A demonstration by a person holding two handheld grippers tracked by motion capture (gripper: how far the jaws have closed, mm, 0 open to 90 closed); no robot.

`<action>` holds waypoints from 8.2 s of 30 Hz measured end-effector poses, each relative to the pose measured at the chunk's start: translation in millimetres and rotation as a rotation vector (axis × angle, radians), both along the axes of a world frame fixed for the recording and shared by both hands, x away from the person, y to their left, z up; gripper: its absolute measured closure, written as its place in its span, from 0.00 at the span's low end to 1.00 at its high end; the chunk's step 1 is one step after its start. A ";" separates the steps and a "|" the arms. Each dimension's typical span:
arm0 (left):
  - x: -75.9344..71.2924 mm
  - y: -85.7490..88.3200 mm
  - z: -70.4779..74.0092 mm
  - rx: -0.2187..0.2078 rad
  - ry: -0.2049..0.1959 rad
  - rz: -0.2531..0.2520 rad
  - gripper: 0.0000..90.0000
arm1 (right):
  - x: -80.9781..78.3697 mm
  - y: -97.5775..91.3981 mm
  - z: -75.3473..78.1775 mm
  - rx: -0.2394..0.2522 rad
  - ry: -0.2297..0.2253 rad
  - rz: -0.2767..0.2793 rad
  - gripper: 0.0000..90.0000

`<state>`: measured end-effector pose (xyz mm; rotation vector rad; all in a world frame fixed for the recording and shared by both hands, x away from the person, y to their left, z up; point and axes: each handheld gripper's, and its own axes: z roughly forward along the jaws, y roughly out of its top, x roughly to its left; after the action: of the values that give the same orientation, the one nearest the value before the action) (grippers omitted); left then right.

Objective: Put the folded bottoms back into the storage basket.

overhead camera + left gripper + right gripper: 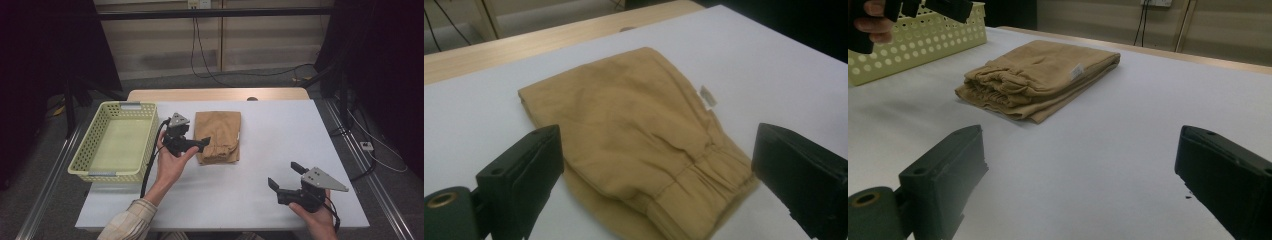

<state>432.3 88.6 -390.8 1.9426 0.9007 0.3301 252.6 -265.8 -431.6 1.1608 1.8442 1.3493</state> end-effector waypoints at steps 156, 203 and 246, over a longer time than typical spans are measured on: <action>32.7 14.8 20.4 -0.147 0.091 -0.014 0.96 | 0.3 0.5 -0.9 -0.005 0.013 0.011 0.07; 4.3 54.3 58.9 -0.140 0.004 -0.040 0.96 | -1.6 0.8 0.4 -0.007 0.003 0.021 0.07; -16.3 99.6 105.7 -0.135 -0.105 -0.027 0.96 | -2.6 -0.7 2.1 -0.001 -0.010 0.017 0.07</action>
<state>416.0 188.2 -285.2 1.7944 0.8072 0.3438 249.9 -266.5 -429.5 1.1387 1.8514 1.3610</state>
